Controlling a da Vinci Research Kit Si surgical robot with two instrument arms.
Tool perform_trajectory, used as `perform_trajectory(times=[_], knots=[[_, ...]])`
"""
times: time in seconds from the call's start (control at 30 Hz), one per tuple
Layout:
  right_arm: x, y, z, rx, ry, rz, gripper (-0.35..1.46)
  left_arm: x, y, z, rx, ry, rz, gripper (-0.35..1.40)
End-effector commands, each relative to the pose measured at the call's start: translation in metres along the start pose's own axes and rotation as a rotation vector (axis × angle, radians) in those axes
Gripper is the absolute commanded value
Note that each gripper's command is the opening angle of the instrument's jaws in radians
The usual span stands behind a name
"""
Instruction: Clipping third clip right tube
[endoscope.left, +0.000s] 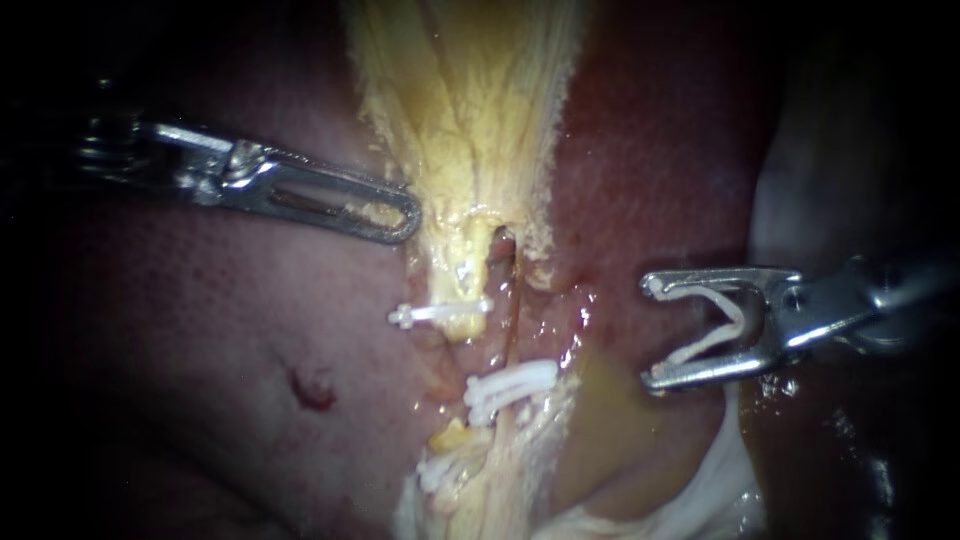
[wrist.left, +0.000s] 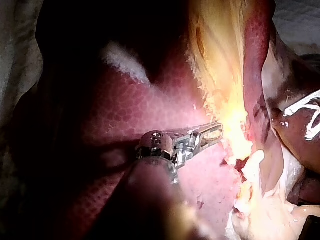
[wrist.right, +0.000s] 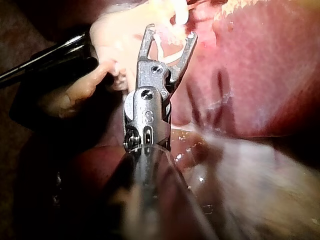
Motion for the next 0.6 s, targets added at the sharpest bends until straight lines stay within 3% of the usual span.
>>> perform_trajectory(times=[0.03, 0.33, 0.47, 0.6], knots=[[0.0000, 0.0000, 0.0000, 0.000, 0.000, 0.000, 0.49, 0.0000, 0.0000, 0.0000, 0.000, 0.000, 0.000, -0.35], [0.0000, 0.0001, 0.0001, -0.001, 0.000, 0.001, 0.49, -0.0004, -0.0011, -0.0015, 0.006, 0.004, -0.004, -0.35], [0.0000, 0.0001, 0.0001, -0.001, 0.000, 0.001, 0.49, -0.0011, -0.0014, -0.0041, 0.003, 0.005, -0.008, -0.35], [0.0001, 0.0001, 0.0002, -0.002, 0.000, 0.001, 0.49, -0.0020, -0.0013, -0.0072, -0.003, -0.025, -0.015, -0.35]])
